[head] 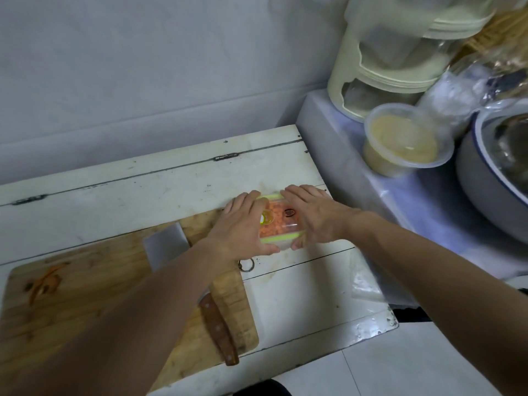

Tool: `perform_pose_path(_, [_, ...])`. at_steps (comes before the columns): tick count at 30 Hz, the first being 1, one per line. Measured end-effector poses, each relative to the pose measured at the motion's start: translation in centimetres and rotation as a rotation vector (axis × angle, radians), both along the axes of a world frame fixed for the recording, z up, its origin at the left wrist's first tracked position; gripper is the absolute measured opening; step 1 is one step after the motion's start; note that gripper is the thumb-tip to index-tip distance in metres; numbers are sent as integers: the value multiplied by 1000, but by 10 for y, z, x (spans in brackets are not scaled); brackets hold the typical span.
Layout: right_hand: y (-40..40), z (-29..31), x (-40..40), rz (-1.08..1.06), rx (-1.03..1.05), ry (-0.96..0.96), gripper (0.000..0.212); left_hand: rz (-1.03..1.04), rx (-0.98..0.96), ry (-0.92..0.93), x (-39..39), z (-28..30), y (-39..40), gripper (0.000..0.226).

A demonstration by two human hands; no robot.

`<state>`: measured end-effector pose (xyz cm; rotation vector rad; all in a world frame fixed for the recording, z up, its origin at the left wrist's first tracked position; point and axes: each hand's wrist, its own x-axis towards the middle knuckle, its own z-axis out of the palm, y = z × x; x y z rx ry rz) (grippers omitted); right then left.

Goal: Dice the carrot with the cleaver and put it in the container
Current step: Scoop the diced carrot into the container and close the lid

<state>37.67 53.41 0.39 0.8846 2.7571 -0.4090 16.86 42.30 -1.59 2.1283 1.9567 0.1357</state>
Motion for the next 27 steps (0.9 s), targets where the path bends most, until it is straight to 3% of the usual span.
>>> perform_pose_path(7, [-4,-8,-5,32,70,76,134,-36,-19,-56,1,-1,8,109])
perform_pose_path(11, [0,2,-10,-6,19,-34,142,-27,-100,-37,2,6,15,115])
perform_pose_path(14, [-11,-1,-1,-75,-64,-4,137,19,-165,-23,6,12,3,121])
perform_pose_path(16, [-33,-3,9,-289,-147,205,125,205,-146,-191,13,17,-19,116])
perform_pose_path(18, [-57,-7,13,-604,-169,480,94,518,-2,-523,26,17,-45,90])
perform_pose_path(20, [-75,-12,11,-830,-106,571,57,751,102,-702,40,10,-63,59])
perform_pose_path(22, [-86,-17,0,-923,-90,582,20,833,61,-747,54,4,-66,44])
perform_pose_path(23, [-89,-17,-6,-956,-96,593,11,848,43,-735,60,3,-63,36])
perform_pose_path(27, [-90,-20,-16,-1055,-96,637,21,964,55,-685,69,10,-46,24])
